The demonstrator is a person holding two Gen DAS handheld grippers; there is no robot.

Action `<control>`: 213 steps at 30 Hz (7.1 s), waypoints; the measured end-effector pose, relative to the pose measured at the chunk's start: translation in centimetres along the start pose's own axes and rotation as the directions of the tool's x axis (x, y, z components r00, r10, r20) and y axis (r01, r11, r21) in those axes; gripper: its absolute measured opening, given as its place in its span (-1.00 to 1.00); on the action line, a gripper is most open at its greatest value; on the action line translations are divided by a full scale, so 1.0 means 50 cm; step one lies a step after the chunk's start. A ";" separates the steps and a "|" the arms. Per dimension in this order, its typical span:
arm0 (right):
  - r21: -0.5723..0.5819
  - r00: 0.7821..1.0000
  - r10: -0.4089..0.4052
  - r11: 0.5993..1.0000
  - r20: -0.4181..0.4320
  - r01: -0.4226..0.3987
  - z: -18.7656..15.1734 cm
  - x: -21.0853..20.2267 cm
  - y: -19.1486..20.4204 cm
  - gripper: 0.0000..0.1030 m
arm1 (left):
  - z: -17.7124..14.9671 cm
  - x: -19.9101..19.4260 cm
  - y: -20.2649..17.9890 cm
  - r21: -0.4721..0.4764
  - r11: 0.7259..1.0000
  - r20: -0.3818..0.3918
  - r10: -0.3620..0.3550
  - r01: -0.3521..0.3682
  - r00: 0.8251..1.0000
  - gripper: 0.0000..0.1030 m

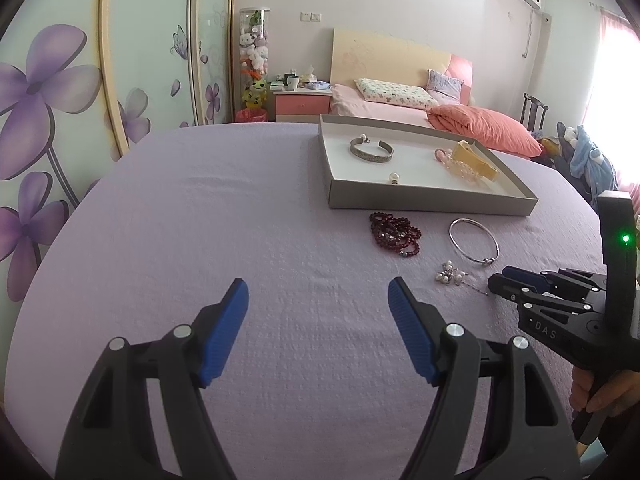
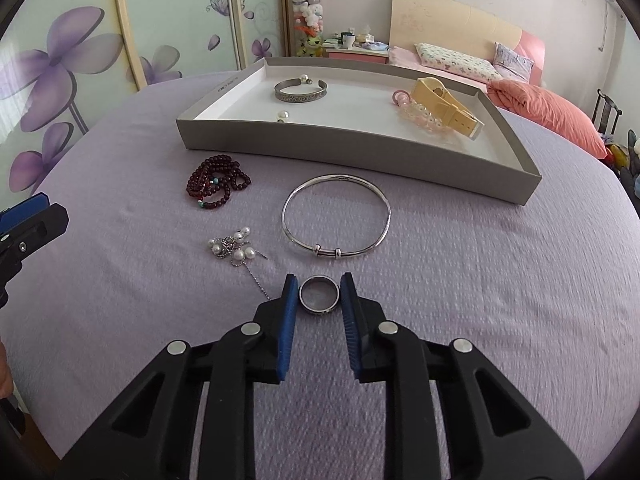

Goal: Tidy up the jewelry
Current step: 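Grasp the silver ring with the right tool while the left tool grasps the pearl earring, then carry the silver ring and pearl earring into the tray and release them, then withdraw both open tools from the tray back over the table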

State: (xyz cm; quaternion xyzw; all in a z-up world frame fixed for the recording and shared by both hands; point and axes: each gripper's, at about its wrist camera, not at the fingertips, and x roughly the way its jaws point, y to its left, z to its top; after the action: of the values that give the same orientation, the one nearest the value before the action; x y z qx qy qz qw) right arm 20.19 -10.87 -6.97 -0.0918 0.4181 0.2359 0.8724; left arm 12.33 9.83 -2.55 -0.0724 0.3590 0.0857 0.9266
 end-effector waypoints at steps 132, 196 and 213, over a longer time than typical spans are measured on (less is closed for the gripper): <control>0.159 0.958 0.010 0.986 0.285 -0.058 0.280 0.022 -0.204 -0.56 | 0.372 0.179 -0.157 0.073 0.983 0.055 -0.175 0.171 0.983 -0.88; 0.127 0.980 0.067 0.988 0.188 -0.092 0.113 -0.013 -0.126 0.37 | 0.198 0.106 0.016 -0.048 0.998 0.072 -0.027 0.031 0.997 0.66; 0.100 0.999 0.005 0.995 0.033 -0.008 0.070 0.038 -0.046 0.74 | 0.088 0.036 0.023 0.005 0.999 0.052 -0.044 0.043 0.998 0.74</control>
State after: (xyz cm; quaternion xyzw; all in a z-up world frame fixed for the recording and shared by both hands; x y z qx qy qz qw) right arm 24.70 -10.99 -6.30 -0.0429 0.4151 0.2191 0.8820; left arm 16.28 12.02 -0.63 -0.0759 0.3335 0.0666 0.9373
